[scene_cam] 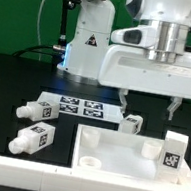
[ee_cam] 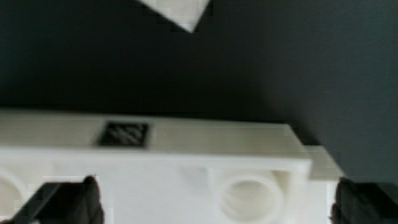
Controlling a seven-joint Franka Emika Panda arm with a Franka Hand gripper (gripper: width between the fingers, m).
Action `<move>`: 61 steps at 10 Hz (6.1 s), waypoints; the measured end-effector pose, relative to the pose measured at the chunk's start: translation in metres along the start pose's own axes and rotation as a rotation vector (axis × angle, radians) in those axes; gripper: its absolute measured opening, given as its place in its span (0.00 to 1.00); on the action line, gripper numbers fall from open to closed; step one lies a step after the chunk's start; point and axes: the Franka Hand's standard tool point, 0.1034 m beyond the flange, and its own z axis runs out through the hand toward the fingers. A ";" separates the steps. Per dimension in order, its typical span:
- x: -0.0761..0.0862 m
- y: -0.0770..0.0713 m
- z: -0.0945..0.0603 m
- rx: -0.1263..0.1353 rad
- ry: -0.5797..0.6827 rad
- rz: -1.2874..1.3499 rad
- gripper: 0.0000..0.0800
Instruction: Assemble square table
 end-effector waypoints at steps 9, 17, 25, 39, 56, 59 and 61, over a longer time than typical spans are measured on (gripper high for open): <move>-0.025 0.025 0.006 0.058 -0.344 0.461 0.81; -0.016 0.021 0.014 0.176 -0.802 0.309 0.81; -0.033 0.031 0.026 0.192 -1.047 0.348 0.81; -0.063 0.023 0.041 0.199 -1.137 0.401 0.36; 0.123 0.055 -0.055 0.122 -0.072 0.236 0.36; 0.150 0.065 -0.052 0.078 0.186 0.188 0.36; 0.147 0.066 -0.048 0.053 0.285 0.182 0.36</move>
Offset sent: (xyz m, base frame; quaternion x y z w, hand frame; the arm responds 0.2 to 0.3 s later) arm 0.0000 0.0000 0.0000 0.0000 0.0000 0.1296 0.9916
